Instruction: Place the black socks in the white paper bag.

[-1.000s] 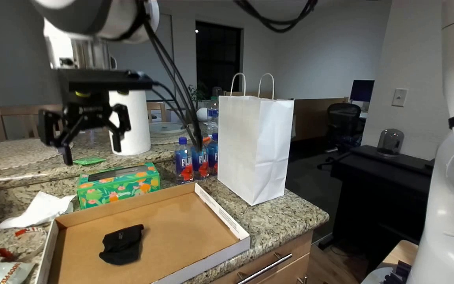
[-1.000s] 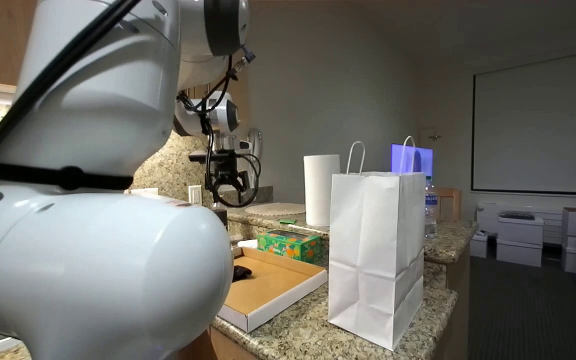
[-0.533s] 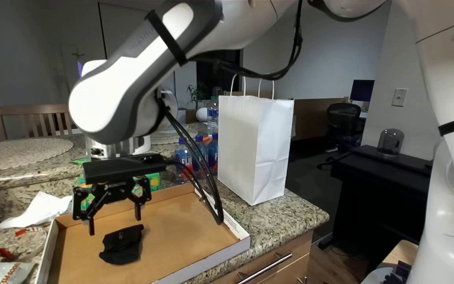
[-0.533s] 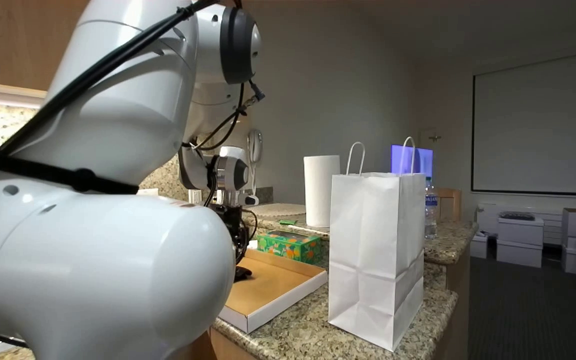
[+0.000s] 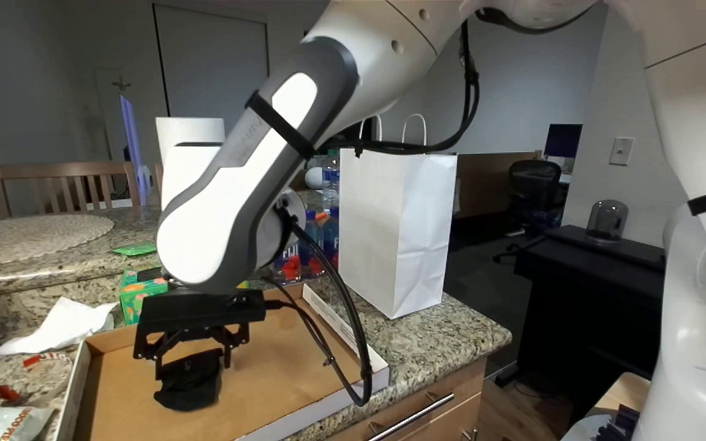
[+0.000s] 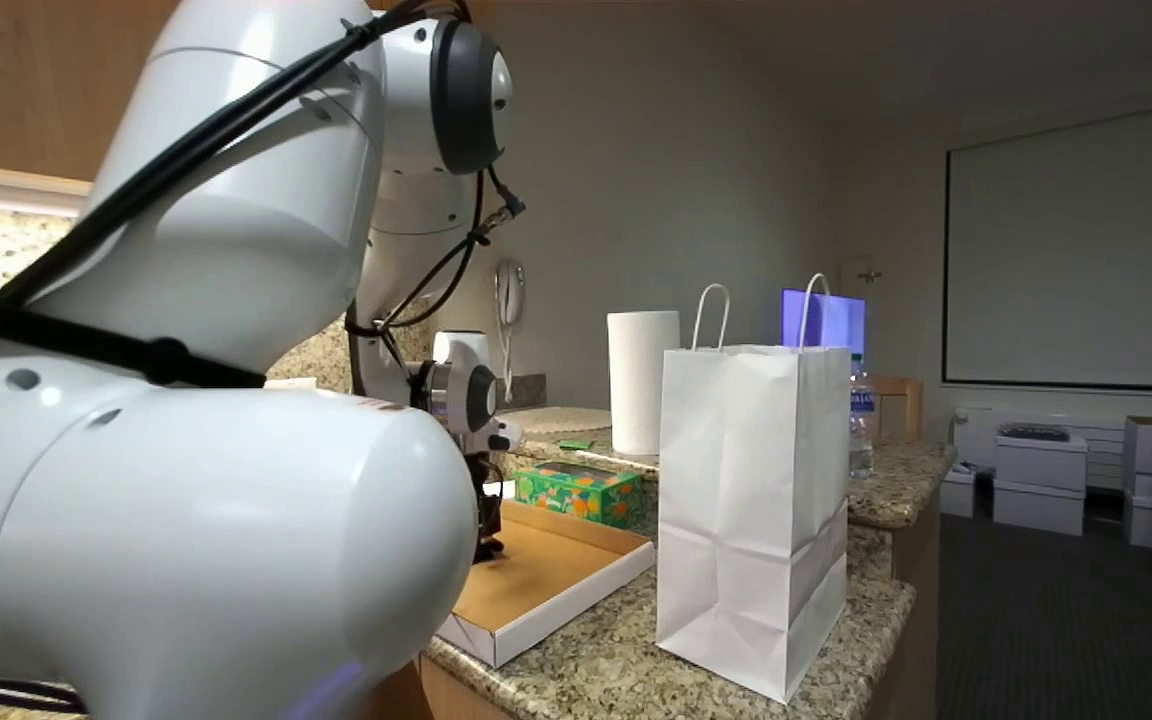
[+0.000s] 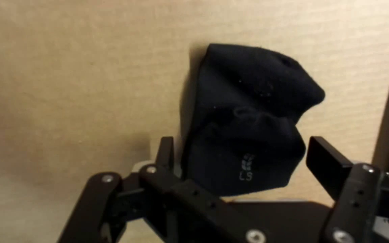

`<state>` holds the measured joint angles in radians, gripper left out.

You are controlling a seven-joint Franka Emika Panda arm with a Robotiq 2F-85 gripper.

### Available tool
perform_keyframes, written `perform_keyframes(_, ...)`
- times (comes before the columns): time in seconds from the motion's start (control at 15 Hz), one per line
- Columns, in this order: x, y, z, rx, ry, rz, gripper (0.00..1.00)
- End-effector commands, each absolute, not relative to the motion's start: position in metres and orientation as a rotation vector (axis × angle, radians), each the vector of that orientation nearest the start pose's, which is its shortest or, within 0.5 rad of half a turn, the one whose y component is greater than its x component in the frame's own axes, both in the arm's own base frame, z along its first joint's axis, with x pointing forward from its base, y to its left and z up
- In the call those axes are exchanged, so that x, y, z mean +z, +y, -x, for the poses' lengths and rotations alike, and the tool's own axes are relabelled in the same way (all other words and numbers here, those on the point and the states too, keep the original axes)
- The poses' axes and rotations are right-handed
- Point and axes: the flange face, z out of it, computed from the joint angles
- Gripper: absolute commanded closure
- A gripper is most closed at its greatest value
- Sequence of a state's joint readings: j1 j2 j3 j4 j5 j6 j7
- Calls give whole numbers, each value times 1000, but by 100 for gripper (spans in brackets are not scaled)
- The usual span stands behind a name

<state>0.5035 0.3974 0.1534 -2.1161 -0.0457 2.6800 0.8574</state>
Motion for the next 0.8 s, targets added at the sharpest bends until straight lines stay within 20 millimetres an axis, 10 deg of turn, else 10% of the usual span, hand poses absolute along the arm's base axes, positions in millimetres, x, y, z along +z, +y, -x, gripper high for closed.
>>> perform_keyframes(0.0, 221, 367, -459, -127, 307, 3041, 25)
perform_keyframes(0.73, 245, 353, -455, -123, 340, 3106, 90)
